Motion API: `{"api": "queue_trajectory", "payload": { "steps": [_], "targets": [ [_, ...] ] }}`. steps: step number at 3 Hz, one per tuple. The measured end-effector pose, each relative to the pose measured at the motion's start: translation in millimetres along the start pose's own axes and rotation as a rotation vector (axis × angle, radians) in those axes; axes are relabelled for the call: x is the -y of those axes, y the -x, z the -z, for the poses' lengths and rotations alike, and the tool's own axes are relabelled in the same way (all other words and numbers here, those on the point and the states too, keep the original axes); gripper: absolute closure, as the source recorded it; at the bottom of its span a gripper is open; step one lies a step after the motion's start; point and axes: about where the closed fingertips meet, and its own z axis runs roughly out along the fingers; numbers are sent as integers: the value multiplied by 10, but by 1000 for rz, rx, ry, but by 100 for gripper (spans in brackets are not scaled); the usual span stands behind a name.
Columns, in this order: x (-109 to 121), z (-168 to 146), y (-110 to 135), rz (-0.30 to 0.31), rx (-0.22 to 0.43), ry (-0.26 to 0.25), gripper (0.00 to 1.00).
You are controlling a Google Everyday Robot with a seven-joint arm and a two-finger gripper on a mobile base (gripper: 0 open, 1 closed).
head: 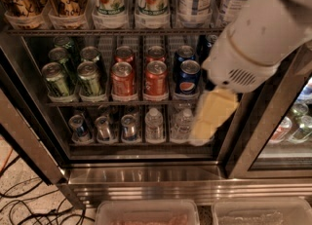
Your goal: Pick green can from middle shelf of fridge
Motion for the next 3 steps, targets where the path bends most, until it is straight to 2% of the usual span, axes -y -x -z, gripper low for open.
{"api": "queue_trajectory", "payload": {
  "steps": [1, 2, 3],
  "targets": [
    [-280, -335, 383, -24, 175, 55, 0],
    [-576, -634, 613, -23, 334, 77, 0],
    [-785, -889, 958, -2, 512, 75, 0]
  ]
}}
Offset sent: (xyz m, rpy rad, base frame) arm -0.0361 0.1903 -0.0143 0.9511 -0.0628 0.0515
